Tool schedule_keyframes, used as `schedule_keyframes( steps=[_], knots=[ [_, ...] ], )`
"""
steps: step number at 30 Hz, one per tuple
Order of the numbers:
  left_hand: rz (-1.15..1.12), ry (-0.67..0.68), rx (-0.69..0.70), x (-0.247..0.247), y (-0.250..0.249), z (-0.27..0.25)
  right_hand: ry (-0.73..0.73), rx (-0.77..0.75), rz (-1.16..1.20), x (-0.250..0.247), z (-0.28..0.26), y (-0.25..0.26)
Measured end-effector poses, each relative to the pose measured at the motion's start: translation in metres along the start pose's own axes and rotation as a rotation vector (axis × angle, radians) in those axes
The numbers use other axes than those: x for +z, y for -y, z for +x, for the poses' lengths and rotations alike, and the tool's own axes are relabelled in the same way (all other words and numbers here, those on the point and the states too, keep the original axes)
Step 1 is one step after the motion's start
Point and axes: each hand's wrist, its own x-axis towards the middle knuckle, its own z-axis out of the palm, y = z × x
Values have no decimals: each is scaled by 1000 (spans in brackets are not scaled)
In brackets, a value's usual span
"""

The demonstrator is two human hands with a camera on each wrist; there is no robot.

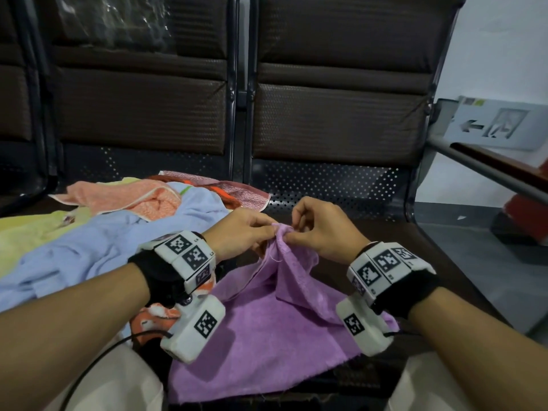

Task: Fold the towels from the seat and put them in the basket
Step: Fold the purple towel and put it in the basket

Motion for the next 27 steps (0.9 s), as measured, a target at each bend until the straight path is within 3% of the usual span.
schedule_keyframes(
  steps=[5,8,12,15,18,21,24,27],
  knots=[
    [43,26,19,-1,-3,-3,17,5,-31,0,1,1],
    [-50,2,-38,-1,-7,-5,14,13,-28,0,1,1],
    [161,48,62,-2,-6,-7,60,22,13,-2,1,0],
    [207,-9,118,-6,-9,-6,185,64,58,-2,-1,-4],
    [219,-59,138,-16,-14,-6,283,47,-105,-5,-2,-12],
    [378,15,172,-29,-19,-11,322,-7,-388,-16,-3,-18],
    [601,44,187,-38,-17,-17,267,62,-459,-31,-3,-23],
    [675,53,188,-38,-16,-20,201,103,-463,-39,-2,-21]
  ],
)
